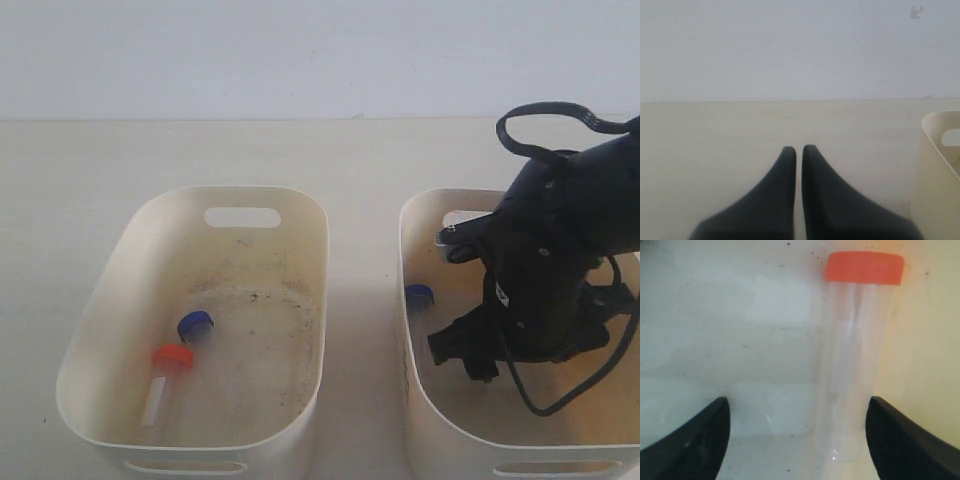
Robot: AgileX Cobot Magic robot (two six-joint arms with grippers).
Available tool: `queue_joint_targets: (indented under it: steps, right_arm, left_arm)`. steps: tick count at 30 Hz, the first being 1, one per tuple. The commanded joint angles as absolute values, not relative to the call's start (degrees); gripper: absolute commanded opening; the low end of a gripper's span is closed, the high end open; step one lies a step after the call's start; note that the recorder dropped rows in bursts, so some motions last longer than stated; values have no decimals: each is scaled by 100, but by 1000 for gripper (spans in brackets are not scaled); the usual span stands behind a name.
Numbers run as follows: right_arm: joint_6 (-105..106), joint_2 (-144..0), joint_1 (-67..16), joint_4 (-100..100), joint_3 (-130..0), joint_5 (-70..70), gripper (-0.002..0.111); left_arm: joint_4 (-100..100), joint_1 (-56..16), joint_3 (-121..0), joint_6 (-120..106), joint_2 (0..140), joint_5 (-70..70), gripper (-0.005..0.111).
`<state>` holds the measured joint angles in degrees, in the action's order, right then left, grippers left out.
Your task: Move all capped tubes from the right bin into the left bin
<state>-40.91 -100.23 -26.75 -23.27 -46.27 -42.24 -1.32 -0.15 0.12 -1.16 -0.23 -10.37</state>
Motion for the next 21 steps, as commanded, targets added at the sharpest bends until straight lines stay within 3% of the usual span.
queue_joint_targets:
  steps: [1, 11, 21]
  right_arm:
    - [-3786, -10122, -2575, -1835, -4530, -4143, 70]
    - [-2208, -10122, -2575, -189, -4542, -3512, 70]
    - [-2861, -10122, -2564, -932, -4542, -3784, 70]
  left_arm:
    - [-151, -56, 0, -92, 0, -998, 4]
    - [-151, -56, 0, -92, 0, -998, 4]
    - [-151, -56, 0, -92, 0, -998, 4]
